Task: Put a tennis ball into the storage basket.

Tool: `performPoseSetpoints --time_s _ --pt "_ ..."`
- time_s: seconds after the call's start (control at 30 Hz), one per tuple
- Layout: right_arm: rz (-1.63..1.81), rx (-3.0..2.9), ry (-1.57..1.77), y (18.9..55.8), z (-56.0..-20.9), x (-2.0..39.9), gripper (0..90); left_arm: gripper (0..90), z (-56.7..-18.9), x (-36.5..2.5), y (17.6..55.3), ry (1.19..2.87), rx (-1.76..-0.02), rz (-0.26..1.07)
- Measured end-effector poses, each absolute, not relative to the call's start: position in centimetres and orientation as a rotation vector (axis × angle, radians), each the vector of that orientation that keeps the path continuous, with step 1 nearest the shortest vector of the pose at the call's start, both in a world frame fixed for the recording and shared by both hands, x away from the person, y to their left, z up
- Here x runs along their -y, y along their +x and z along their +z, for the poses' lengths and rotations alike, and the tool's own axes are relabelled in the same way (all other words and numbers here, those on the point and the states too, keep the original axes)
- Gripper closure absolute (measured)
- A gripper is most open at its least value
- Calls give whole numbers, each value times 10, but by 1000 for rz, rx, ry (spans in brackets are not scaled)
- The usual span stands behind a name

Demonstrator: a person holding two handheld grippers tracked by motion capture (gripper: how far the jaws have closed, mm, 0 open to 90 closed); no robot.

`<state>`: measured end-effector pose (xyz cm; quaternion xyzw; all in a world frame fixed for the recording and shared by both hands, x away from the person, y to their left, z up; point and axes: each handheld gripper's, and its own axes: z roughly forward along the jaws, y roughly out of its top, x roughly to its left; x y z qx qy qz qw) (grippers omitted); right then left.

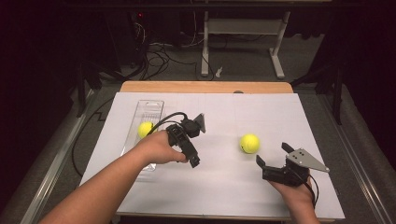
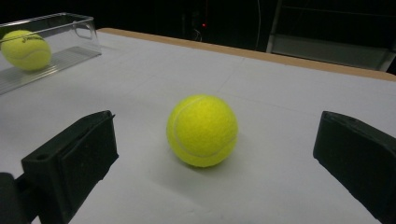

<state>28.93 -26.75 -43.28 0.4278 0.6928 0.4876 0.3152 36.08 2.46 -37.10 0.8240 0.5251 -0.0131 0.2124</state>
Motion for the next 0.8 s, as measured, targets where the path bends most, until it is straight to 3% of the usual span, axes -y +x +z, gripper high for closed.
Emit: performPoseSetpoints --time_s 0.8 --pt "1243 -1862 1180 345 -433 249 2 7 -373 -26 357 2302 -1446 -42"
